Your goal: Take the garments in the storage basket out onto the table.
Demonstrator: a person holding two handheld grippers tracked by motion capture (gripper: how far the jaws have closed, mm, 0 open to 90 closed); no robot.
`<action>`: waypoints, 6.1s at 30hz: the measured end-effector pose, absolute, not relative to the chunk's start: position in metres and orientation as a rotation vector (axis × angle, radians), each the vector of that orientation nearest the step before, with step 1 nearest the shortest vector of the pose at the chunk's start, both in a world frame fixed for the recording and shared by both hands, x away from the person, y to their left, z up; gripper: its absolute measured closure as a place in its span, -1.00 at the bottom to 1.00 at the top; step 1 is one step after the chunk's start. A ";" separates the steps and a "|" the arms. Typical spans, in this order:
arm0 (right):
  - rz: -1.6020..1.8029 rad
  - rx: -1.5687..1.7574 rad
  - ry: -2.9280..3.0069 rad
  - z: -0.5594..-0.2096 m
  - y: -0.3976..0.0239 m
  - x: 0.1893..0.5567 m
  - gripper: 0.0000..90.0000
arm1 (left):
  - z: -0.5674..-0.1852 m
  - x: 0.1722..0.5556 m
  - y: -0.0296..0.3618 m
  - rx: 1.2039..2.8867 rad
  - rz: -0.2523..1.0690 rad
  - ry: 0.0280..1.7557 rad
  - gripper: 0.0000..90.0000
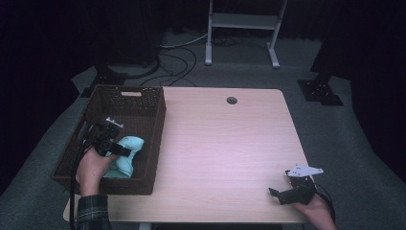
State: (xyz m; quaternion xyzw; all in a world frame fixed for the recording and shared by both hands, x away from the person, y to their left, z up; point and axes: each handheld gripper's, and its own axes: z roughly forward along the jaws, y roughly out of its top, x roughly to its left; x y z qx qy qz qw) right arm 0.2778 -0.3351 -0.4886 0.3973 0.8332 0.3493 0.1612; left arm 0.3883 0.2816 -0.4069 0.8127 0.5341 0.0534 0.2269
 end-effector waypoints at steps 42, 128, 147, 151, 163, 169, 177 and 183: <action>0.997 1.135 2.379 -0.488 -0.334 0.277 -1.00 | -0.348 0.341 0.316 1.471 0.309 1.039 0.44; 1.000 1.129 2.384 -0.488 -0.334 0.278 -1.00 | -0.332 0.348 0.134 1.525 0.328 0.692 0.43; 1.001 1.128 2.383 -0.488 -0.333 0.278 -1.00 | -0.348 0.351 0.113 1.581 0.311 0.705 0.43; 1.001 1.126 2.384 -0.488 -0.333 0.278 -1.00 | -0.351 0.351 0.109 1.594 0.307 0.710 0.43; 1.001 1.128 2.385 -0.488 -0.333 0.278 -1.00 | -0.367 0.356 0.096 1.647 0.299 0.741 0.43; 1.002 1.126 2.385 -0.488 -0.333 0.278 -1.00 | -0.375 0.357 0.088 1.675 0.288 0.757 0.43; 1.002 1.126 2.387 -0.488 -0.333 0.278 -1.00 | -0.389 0.360 0.074 1.732 0.264 0.759 0.43; 1.002 1.125 2.386 -0.489 -0.333 0.278 -1.00 | -0.399 0.361 0.064 1.772 0.260 0.769 0.42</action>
